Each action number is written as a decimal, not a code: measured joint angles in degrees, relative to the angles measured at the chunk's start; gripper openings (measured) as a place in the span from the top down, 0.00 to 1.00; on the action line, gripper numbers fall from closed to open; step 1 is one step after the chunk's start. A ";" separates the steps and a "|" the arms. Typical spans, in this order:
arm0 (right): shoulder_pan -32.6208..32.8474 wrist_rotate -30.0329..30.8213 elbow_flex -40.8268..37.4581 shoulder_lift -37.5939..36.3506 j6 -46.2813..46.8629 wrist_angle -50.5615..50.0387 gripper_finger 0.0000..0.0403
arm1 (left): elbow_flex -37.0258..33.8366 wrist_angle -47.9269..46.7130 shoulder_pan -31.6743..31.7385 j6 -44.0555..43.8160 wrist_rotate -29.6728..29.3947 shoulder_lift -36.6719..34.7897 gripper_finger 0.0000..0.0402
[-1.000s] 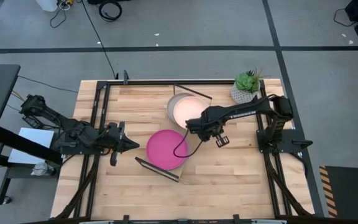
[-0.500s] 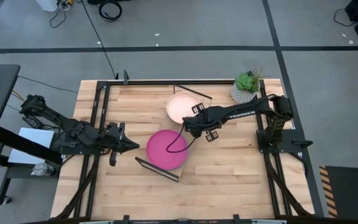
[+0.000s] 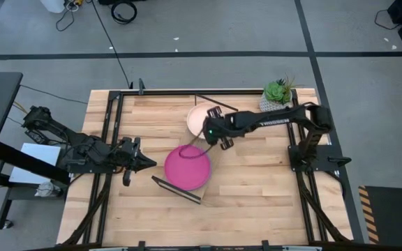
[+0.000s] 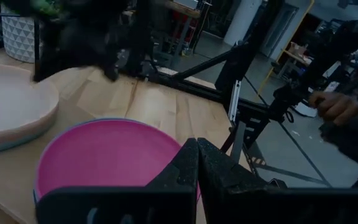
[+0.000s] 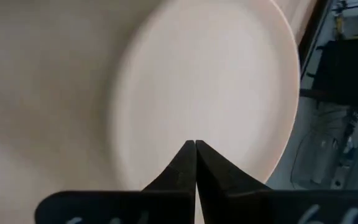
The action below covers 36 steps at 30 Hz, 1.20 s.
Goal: Place and stack plates onto a shelf
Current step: Stack the white plate on the top of the gray plate on the shelf, then return to Home Position
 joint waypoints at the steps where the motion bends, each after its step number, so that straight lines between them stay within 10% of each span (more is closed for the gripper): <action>1: -0.93 -0.54 -0.74 0.46 -1.00 2.27 0.98 | 0.00 0.14 0.00 -0.02 0.02 -0.02 0.98; 25: 1.38 -4.26 -4.39 -6.36 15.44 -1.93 0.98 | 0.02 -1.44 0.15 9.41 1.02 -0.69 0.98; 36: 2.77 -9.49 -32.12 -30.37 30.79 27.38 0.99 | -0.68 -10.34 4.21 14.49 0.36 -13.46 0.98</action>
